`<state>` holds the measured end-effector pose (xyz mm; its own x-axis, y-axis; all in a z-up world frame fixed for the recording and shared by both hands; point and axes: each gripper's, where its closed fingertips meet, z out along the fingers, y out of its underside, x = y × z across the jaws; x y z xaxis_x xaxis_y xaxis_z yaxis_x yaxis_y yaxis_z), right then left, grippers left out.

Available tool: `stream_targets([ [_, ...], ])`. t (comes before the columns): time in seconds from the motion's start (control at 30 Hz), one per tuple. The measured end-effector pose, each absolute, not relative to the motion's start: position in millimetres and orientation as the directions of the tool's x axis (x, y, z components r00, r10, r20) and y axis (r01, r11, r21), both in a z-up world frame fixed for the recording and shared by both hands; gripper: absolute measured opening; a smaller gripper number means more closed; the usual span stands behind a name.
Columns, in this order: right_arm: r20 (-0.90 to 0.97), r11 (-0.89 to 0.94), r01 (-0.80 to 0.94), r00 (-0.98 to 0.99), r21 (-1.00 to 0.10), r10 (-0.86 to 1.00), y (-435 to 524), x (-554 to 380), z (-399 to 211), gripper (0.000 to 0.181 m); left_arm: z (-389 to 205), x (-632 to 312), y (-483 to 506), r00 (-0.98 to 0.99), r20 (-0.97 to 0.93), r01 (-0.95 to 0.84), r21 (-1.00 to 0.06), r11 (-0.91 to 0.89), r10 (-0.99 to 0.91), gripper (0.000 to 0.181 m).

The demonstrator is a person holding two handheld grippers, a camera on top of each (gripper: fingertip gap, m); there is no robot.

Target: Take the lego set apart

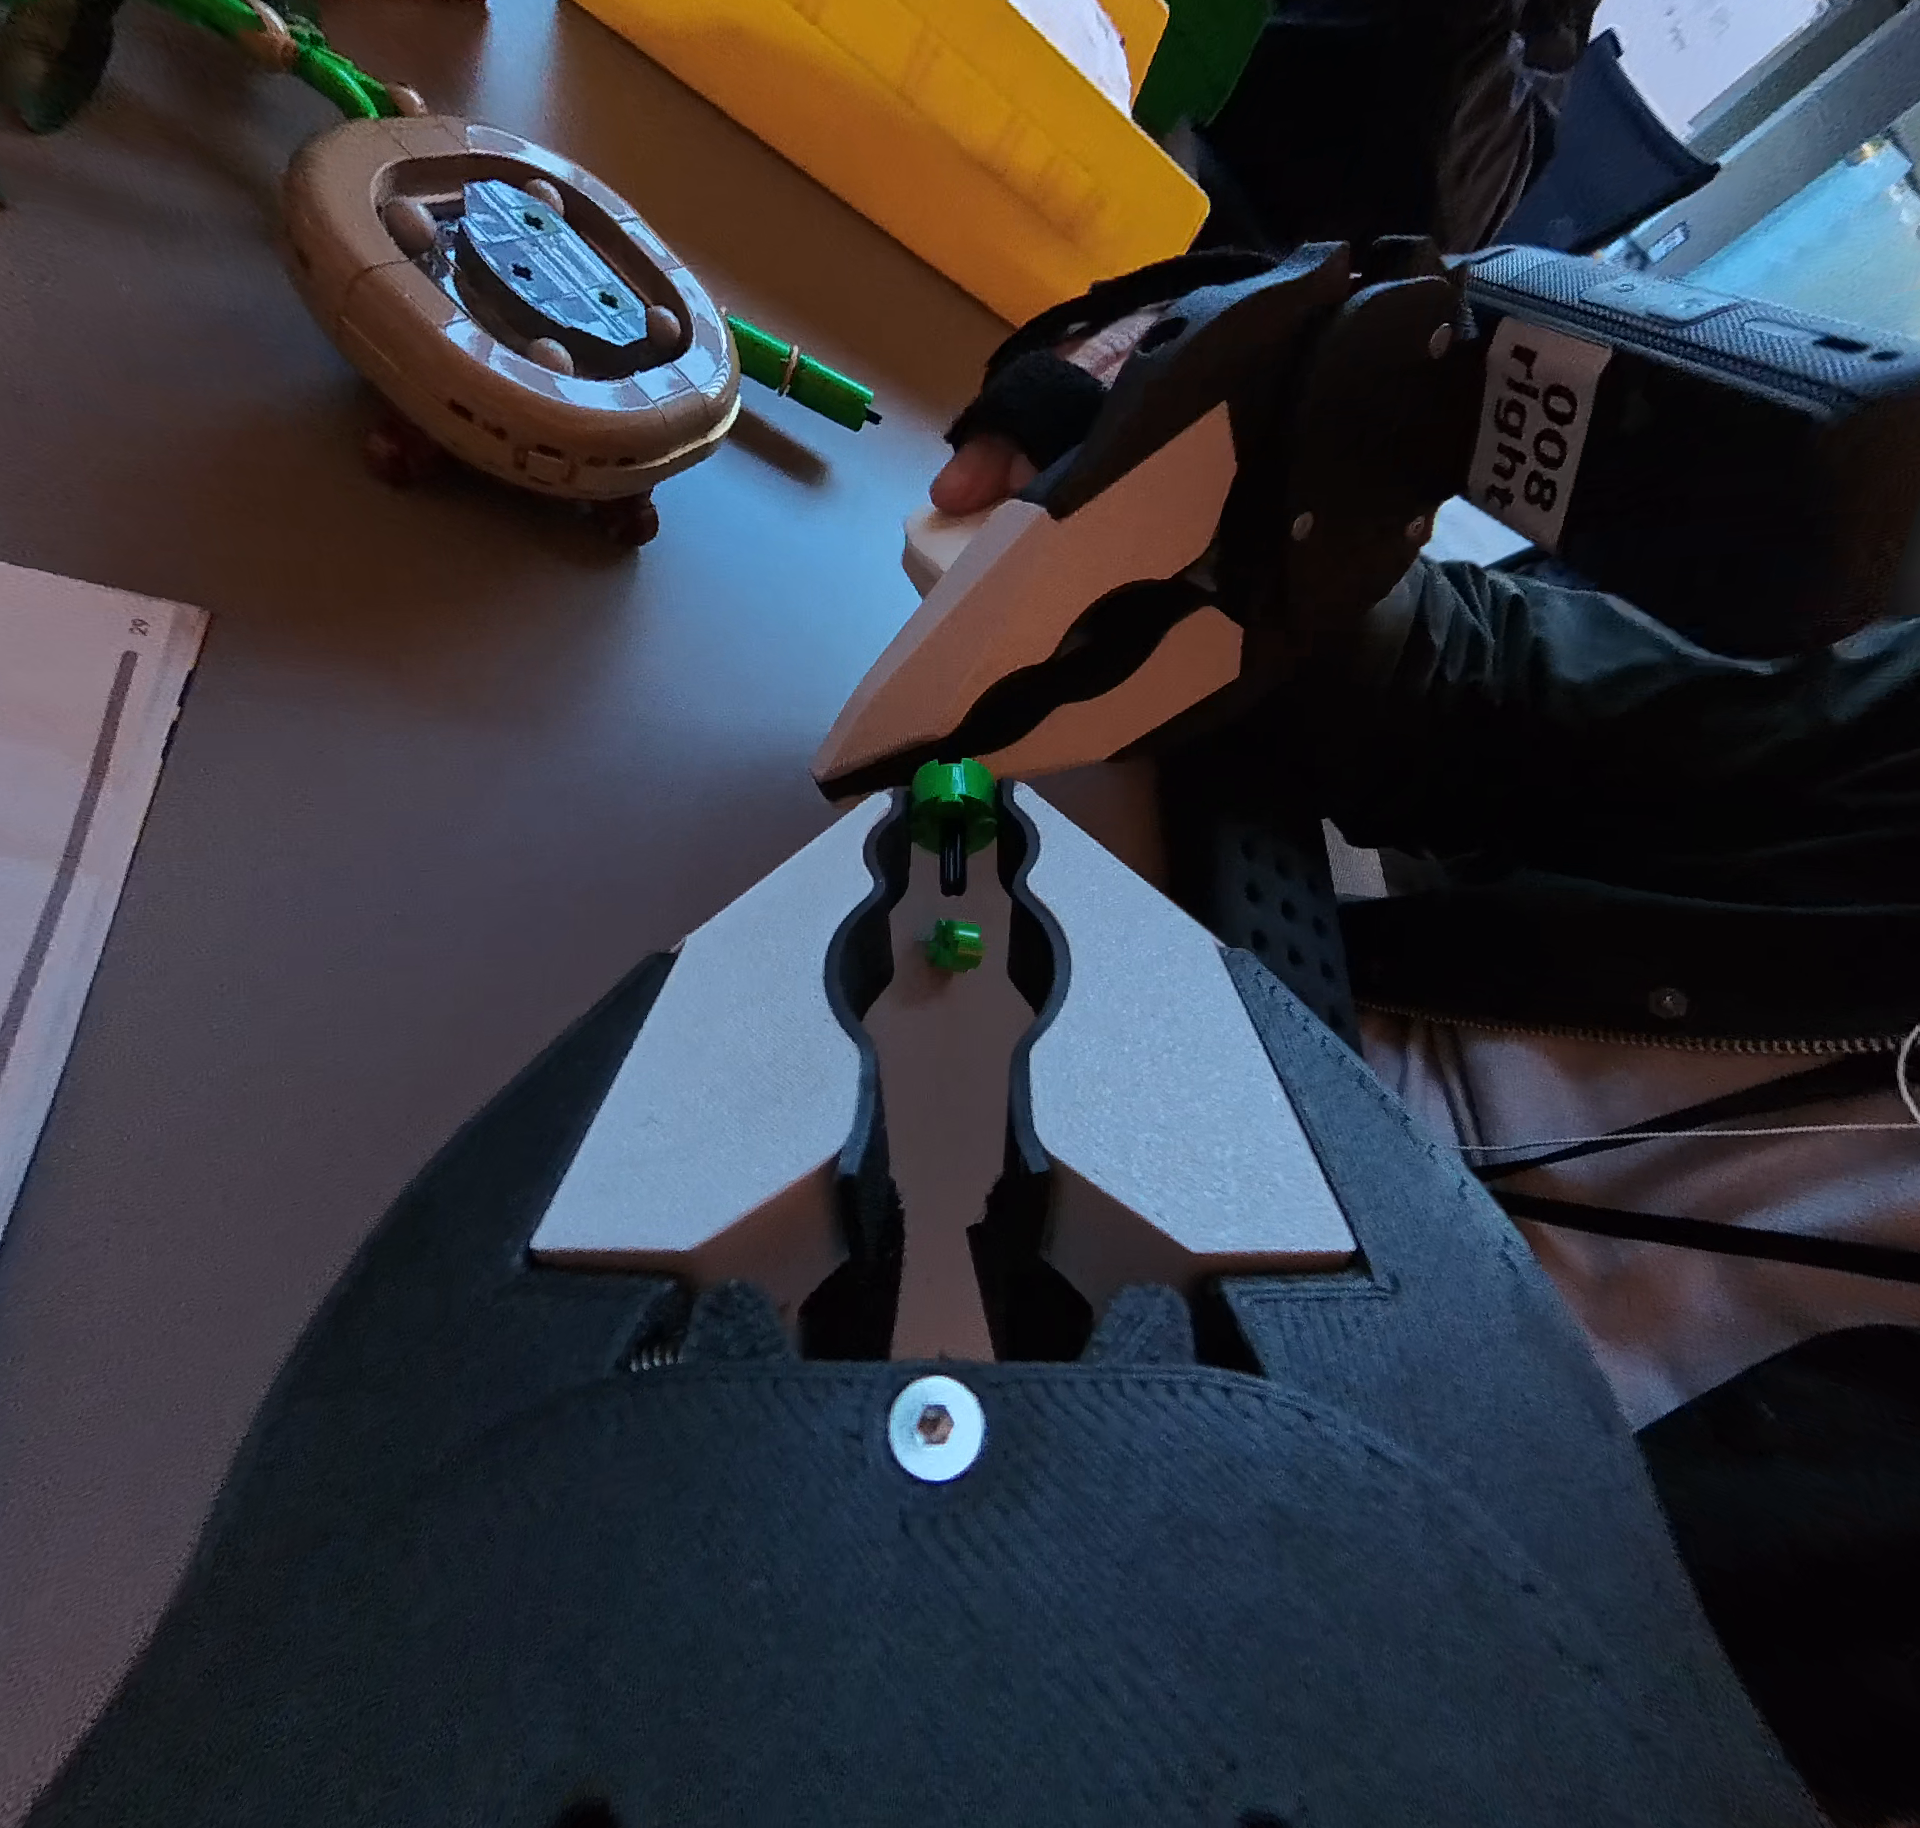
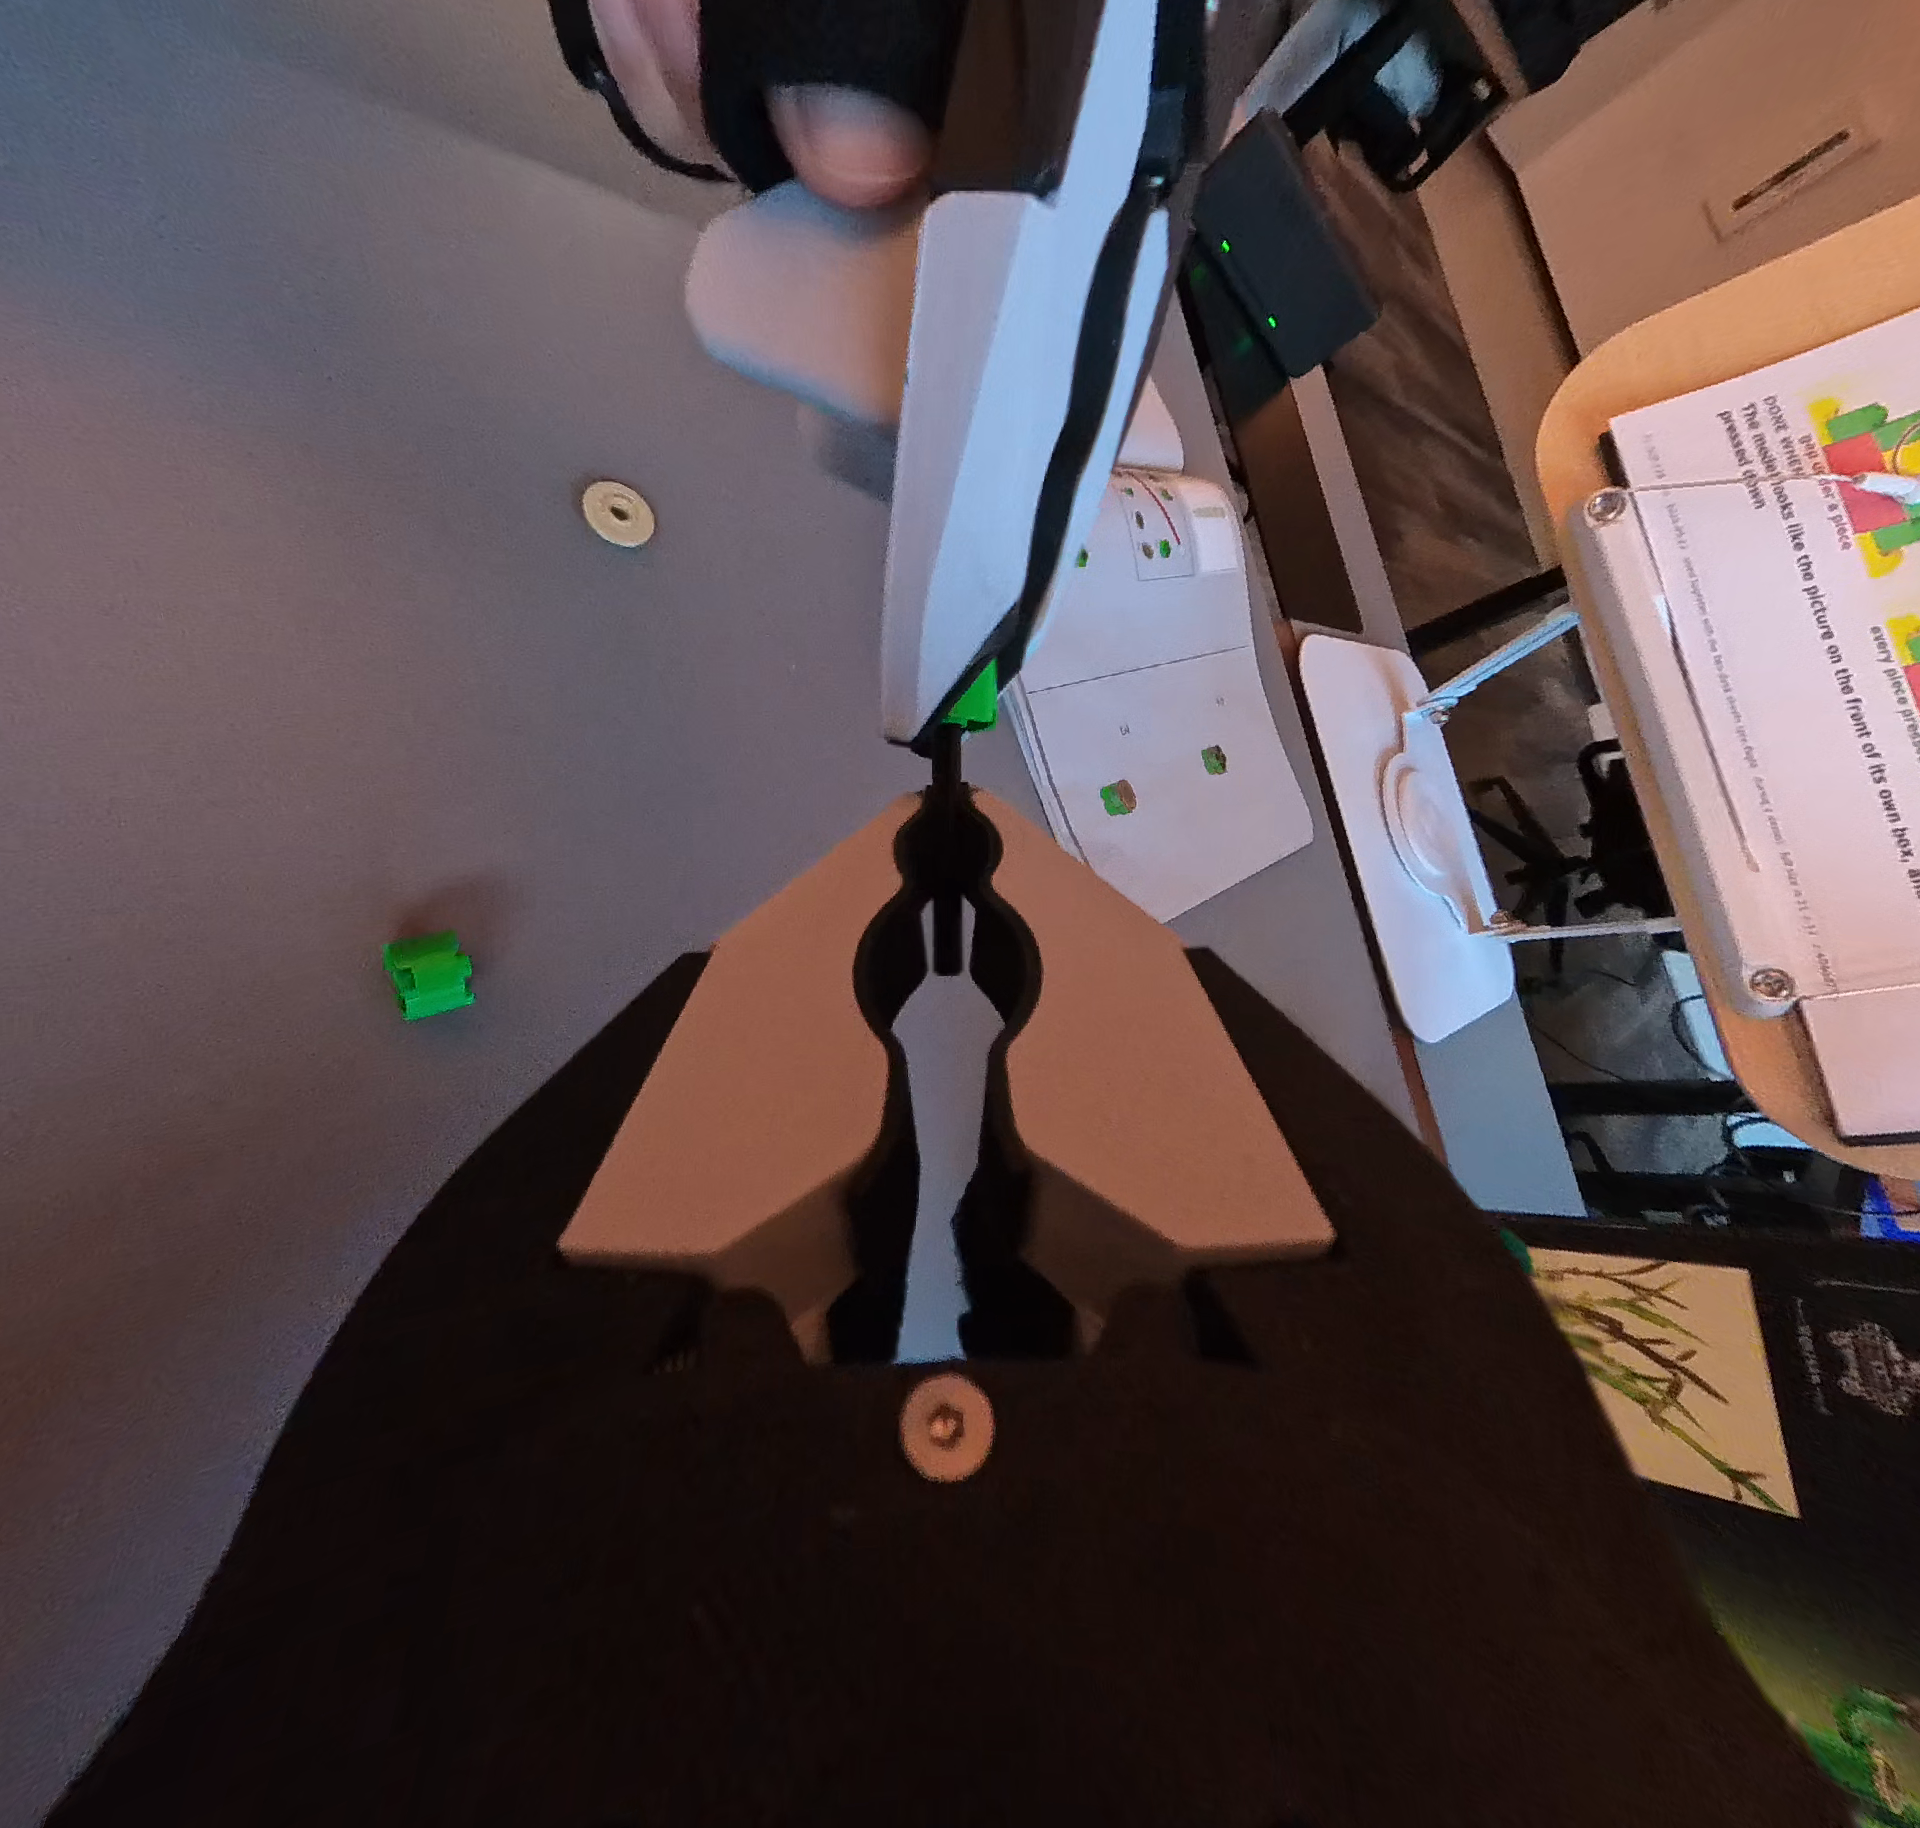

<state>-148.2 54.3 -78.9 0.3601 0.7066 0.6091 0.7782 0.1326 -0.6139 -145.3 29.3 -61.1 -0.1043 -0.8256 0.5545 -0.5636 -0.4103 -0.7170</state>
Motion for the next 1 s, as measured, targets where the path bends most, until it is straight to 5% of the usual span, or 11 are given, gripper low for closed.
stream_targets([
  [0.3, 0.554, 0.115, 0.763, 0.347, -0.636, 0.757, 51, -144, -84, 0.000, -64, -148, 29, -0.091, 0.650, -0.573, -0.653, -0.495, -0.754, 0.014],
  [0.37, 0.590, 0.056, 0.813, 0.371, -0.580, 0.717, 62, -117, -90, 0.000, -65, -159, 44, -0.045, 0.629, -0.562, -0.658, -0.501, -0.776, 0.000],
  [0.53, 0.538, 0.069, 0.707, 0.467, -0.704, 0.702, 65, -102, -64, 0.000, -9, -194, 83, -0.114, 0.657, -0.293, -0.739, -0.607, -0.745, 0.000],
  [0.6, 0.569, 0.103, 0.713, 0.455, -0.694, 0.685, 63, -110, -61, 0.000, -3, -189, 84, -0.125, 0.650, -0.247, -0.752, -0.611, -0.750, 0.039],
  [0.67, 0.602, 0.147, 0.720, 0.429, -0.678, 0.673, 59, -120, -58, 0.000, -8, -173, 71, -0.160, 0.643, -0.273, -0.758, -0.593, -0.749, 0.051],
  [0.87, 0.646, 0.204, 0.738, 0.381, -0.644, 0.662, 53, -138, -60, 0.000, -30, -134, 30, -0.218, 0.688, -0.412, -0.708, -0.574, -0.692, 0.040],
  [1.0, 0.642, 0.195, 0.741, 0.381, -0.643, 0.665, 55, -140, -63, 0.000, -41, -131, 29, -0.167, 0.600, -0.441, -0.755, -0.485, -0.782, 0.015],
])
